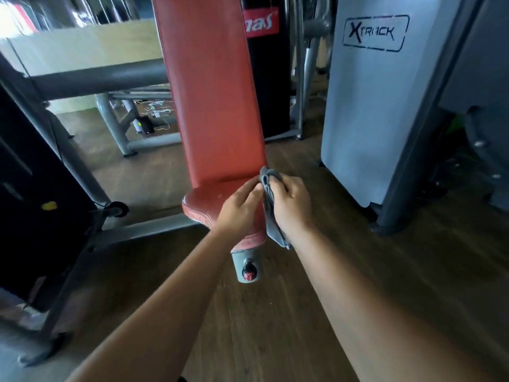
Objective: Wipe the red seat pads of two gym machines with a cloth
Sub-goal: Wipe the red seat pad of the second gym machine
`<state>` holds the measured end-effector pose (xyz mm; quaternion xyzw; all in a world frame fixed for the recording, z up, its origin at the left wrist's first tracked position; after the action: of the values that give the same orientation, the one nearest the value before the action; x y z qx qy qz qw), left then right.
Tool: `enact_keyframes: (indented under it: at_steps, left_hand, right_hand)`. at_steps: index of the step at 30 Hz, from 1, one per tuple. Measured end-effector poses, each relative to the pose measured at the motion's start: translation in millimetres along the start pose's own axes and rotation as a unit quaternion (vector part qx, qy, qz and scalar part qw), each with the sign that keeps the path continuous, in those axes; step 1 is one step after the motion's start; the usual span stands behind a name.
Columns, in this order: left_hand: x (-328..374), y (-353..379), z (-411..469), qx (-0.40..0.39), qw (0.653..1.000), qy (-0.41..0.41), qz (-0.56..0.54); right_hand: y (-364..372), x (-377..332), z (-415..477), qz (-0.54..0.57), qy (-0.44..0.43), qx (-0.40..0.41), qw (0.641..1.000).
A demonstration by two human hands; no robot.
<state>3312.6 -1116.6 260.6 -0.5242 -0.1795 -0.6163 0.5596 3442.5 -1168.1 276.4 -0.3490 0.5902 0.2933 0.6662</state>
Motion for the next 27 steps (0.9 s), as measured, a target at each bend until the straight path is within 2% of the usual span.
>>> enact_keyframes:
  at_steps: [2, 4, 8, 11, 15, 17, 19, 22, 25, 27]
  left_hand:
    - [1.1, -0.3, -8.5, 0.034, 0.993, -0.027, -0.111]
    - [2.2, -2.5, -14.4, 0.046, 0.986, -0.034, -0.157]
    - [4.6, -13.9, -18.5, 0.054, 0.996, 0.001, -0.077]
    - [2.9, -28.1, -19.3, 0.09, 0.996, 0.004, -0.008]
    - [1.4, -48.2, -24.1, 0.144, 0.989, 0.005, 0.022]
    - [-7.7, -61.7, -30.8, 0.169, 0.985, -0.02, 0.02]
    - [-23.7, -75.6, -40.9, 0.203, 0.978, -0.036, 0.019]
    - [-51.5, -94.3, -61.7, 0.269, 0.96, -0.073, 0.001]
    - [-77.9, -107.2, -84.0, 0.338, 0.936, -0.089, -0.048]
    - [-97.6, -110.0, -97.3, 0.373, 0.921, -0.097, -0.065]
  right_hand:
    - [4.4, -13.6, -7.8, 0.018, -0.007, -0.018, 1.0]
    - [13.5, -16.4, -12.5, 0.046, 0.019, -0.047, 0.998]
    - [26.9, -15.0, -17.5, 0.096, 0.066, -0.091, 0.989]
    - [35.0, -17.9, -20.2, 0.088, 0.053, -0.136, 0.985]
    - [42.9, -10.4, -11.6, 0.054, 0.051, -0.181, 0.981]
    - [43.8, -3.0, -0.1, -0.001, 0.045, -0.168, 0.985]
    - [49.8, 2.5, 10.4, -0.112, 0.006, -0.16, 0.981]
    - [71.1, 9.5, 13.8, -0.31, -0.091, -0.189, 0.927]
    - [98.4, 27.3, 14.2, -0.394, -0.157, -0.247, 0.871]
    - [115.7, 41.9, 16.2, -0.423, -0.171, -0.289, 0.841]
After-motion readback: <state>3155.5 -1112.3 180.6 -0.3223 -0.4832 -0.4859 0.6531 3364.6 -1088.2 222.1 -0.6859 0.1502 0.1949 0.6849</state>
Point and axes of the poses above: each hand's wrist, its own z-axis towards the middle knuckle, its own y-axis out of the palm, x = y × z, the point moved 6 cm from there along z, towards the middle knuckle, and after that the axes turned 14 degrees about y, right-handed, at the moved point
